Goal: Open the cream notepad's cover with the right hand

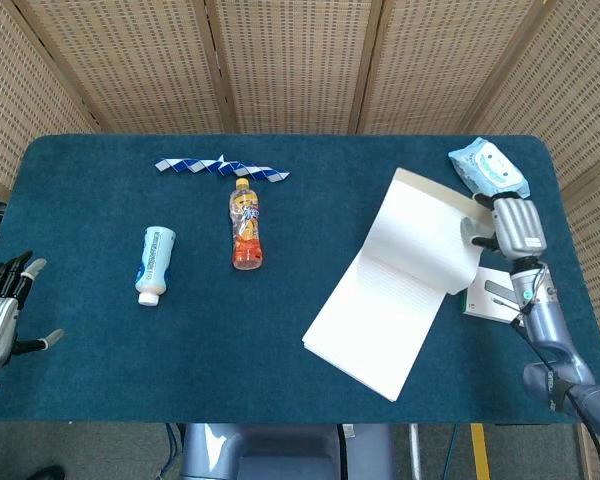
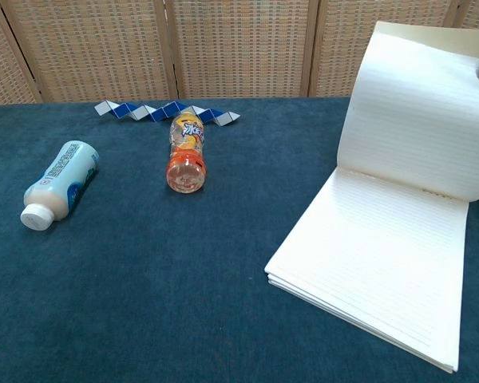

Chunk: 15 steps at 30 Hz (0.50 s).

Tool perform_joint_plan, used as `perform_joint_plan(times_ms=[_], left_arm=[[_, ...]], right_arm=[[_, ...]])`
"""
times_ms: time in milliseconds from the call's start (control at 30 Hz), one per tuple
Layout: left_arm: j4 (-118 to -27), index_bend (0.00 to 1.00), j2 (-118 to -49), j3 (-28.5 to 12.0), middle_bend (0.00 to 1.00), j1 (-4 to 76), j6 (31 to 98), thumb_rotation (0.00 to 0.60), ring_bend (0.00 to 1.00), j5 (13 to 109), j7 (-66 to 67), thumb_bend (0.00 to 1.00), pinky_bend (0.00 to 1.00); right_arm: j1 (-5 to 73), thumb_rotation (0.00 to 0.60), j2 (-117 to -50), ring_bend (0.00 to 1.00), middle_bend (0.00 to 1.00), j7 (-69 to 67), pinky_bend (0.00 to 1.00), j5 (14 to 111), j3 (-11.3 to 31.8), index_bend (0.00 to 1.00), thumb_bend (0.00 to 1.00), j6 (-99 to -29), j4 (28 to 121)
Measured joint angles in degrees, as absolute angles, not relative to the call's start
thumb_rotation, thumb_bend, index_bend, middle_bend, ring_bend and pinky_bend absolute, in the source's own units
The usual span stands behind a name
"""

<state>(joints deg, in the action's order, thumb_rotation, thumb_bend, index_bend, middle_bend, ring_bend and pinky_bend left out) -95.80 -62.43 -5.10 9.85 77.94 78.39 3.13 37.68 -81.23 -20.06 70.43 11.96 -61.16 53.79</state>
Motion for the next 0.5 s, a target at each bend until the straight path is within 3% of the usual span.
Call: perform_joint_plan(times_ms=[200,233,300,333,367,500], left_arm=[[-95.14,0.00,-63.38,-5.78,0.00,11.64,74.57,0.600,0.00,75.93,5.03,0.00,0.00],[-95.06,0.00,-63.49,-5.75,0.00,11.95,74.15,0.600,0.00,75.93,5.15,0.00,0.00],[-94.92,0.00,-63.79,-5.70,0.00,12.26,74.05,0.600,0.00,76.19,5.38,0.00,0.00],[-94.88,0.00,-63.94,-5.71,0.00,12.29,74.23,0.600,0.00,76.32,5.51,0.00,0.00],[-94.81,0.00,-64.18,-5.74,0.00,12.33,74.53,0.600,0.00,76.45,5.78,0.00,0.00],[-94.65,0.00,-64.85,-5.90,0.00,12.59,74.59,0.600,0.00,75.98,6.82,0.00,0.00]], right_arm=[[40.96,0.600,-85.96,0.49,0.64,-19.89,0.33,65.41,14.87,0.67,0.52,-50.44,38.53],[41.68,0.600,-87.12,0.44,0.56,-19.92,0.33,64.89,15.17,0.61,0.48,-48.46,35.40],[42.81,0.600,-89.01,0.21,0.26,-20.04,0.28,64.42,15.49,0.30,0.26,-45.62,30.69],[43.59,0.600,-90.31,0.07,0.09,-20.17,0.21,64.22,15.65,0.11,0.11,-43.74,27.69],[44.17,0.600,-91.27,0.00,0.00,-20.30,0.13,64.16,15.71,0.01,0.01,-42.26,25.56],[46.42,0.600,-94.40,0.00,0.00,-21.42,0.03,63.80,16.19,0.00,0.00,-35.08,19.31]])
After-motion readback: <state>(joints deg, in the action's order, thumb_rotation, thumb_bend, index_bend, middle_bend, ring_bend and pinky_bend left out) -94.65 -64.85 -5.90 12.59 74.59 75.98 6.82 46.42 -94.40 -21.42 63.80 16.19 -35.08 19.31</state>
